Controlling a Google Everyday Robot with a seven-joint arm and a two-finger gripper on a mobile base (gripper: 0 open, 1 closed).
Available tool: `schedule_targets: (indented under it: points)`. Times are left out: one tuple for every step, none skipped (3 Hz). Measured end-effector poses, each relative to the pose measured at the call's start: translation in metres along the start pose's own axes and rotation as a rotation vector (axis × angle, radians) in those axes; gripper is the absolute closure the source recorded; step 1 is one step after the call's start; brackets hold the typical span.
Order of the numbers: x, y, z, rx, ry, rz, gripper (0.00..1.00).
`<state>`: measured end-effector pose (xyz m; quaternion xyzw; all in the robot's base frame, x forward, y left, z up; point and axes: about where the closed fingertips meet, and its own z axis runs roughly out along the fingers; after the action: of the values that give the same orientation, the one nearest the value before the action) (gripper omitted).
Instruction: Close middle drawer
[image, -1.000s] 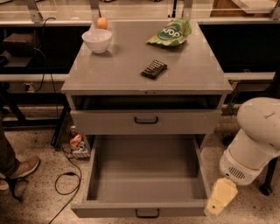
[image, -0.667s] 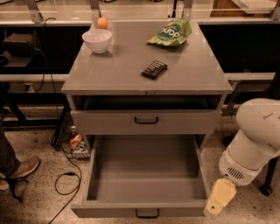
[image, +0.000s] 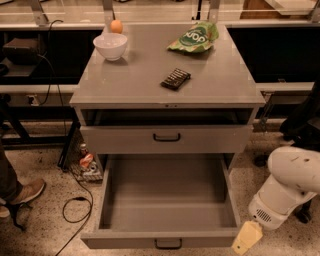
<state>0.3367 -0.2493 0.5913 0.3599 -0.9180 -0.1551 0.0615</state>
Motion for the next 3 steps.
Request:
schedule_targets:
  points:
    - [0.012,-0.024,0.063,-0.070,-0.040,0.086,0.42]
    - [0.017,-0.040,0.120,-0.125,-0.086,0.137,0.71]
    - [0.013,-0.049,0.152,-0.132,-0.122,0.156,0.96]
